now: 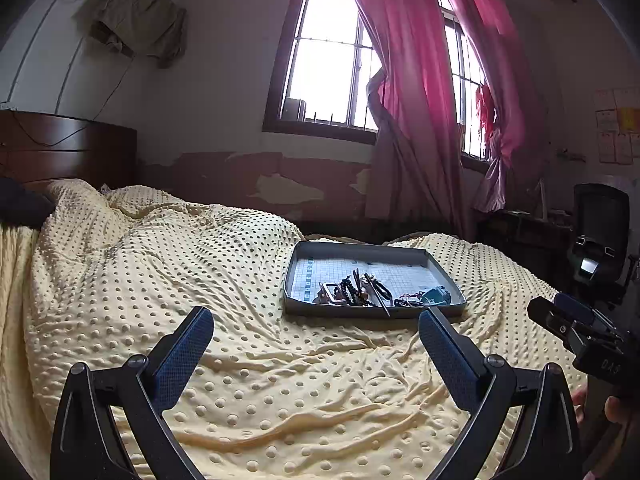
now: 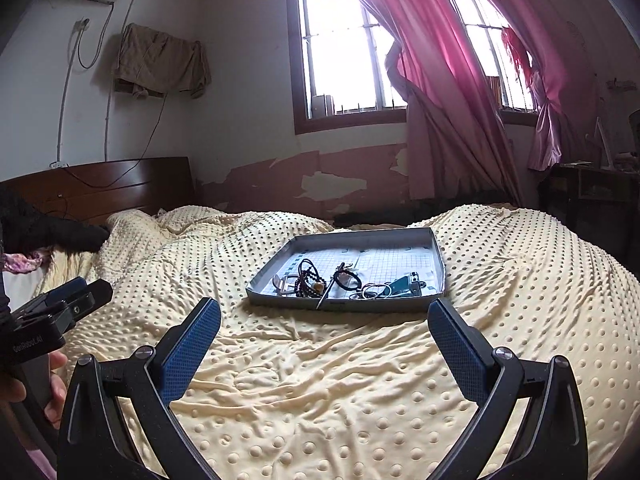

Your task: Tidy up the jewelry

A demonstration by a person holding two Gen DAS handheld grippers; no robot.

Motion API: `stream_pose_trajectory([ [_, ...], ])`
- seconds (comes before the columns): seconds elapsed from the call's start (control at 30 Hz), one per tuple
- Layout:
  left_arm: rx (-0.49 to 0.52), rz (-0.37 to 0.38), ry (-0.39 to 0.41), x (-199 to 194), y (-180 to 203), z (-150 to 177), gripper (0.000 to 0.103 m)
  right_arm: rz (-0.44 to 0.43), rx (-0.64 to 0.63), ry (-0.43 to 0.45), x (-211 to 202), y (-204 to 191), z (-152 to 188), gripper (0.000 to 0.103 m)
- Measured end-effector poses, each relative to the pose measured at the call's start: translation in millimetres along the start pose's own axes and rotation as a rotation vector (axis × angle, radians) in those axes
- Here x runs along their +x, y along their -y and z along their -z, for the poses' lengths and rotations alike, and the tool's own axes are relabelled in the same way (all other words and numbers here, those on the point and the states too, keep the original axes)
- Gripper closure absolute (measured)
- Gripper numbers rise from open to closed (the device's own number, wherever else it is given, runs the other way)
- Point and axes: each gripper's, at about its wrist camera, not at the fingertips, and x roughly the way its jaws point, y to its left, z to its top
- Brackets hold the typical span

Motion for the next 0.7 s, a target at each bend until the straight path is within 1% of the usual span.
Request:
stream_pose_trajectory([
  [0.7,0.003,-0.012,-0.012,2.9,1.6,4.5,0.0,-0.008,0.009,-0.005,1.5,-0.6,1.3,0.001],
])
